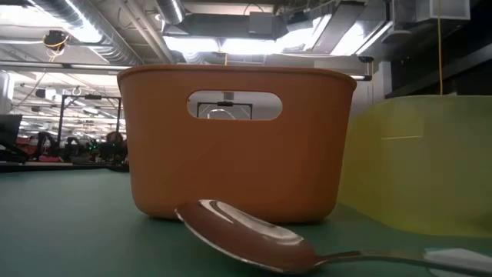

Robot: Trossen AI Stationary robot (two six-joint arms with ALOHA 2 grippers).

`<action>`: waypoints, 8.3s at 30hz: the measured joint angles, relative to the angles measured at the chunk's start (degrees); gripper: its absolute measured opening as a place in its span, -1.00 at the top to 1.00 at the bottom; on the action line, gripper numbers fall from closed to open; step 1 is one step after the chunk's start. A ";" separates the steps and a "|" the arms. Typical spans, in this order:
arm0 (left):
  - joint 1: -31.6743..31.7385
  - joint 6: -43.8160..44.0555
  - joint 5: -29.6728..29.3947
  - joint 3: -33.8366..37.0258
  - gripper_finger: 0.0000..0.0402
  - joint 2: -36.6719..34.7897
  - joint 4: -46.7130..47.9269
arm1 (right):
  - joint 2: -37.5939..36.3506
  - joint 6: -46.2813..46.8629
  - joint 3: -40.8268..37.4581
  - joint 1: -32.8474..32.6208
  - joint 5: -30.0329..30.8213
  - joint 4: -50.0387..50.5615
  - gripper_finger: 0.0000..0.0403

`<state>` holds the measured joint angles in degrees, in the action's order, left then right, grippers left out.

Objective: Sort silverware by color (type)
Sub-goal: Put the blue patterned spoon into the yellow bin, then put the black spoon into the orange bin

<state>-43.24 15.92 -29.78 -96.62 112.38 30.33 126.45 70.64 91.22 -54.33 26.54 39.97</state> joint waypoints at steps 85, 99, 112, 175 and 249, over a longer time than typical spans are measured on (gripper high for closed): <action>-3.62 0.00 -1.27 0.00 0.59 0.00 -4.38 | -13.73 -6.66 -0.02 -0.02 6.50 11.44 0.96; -3.50 0.00 -1.29 0.00 0.59 0.00 -4.35 | -24.35 -22.12 0.00 0.07 5.39 33.30 0.98; -1.37 0.00 -4.98 0.00 0.59 0.00 -4.28 | -27.36 -56.02 0.02 6.29 -6.90 43.54 0.96; 4.61 0.04 -5.72 0.00 0.59 0.00 -3.87 | -27.19 -144.51 0.02 26.99 -15.07 33.35 0.94; 5.02 -0.02 -5.73 -0.02 0.59 0.00 -3.85 | -27.15 -130.57 0.00 26.99 -12.31 22.64 0.39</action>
<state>-38.23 15.90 -35.51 -96.64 112.38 26.48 99.31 -59.93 91.22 -27.33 14.23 62.60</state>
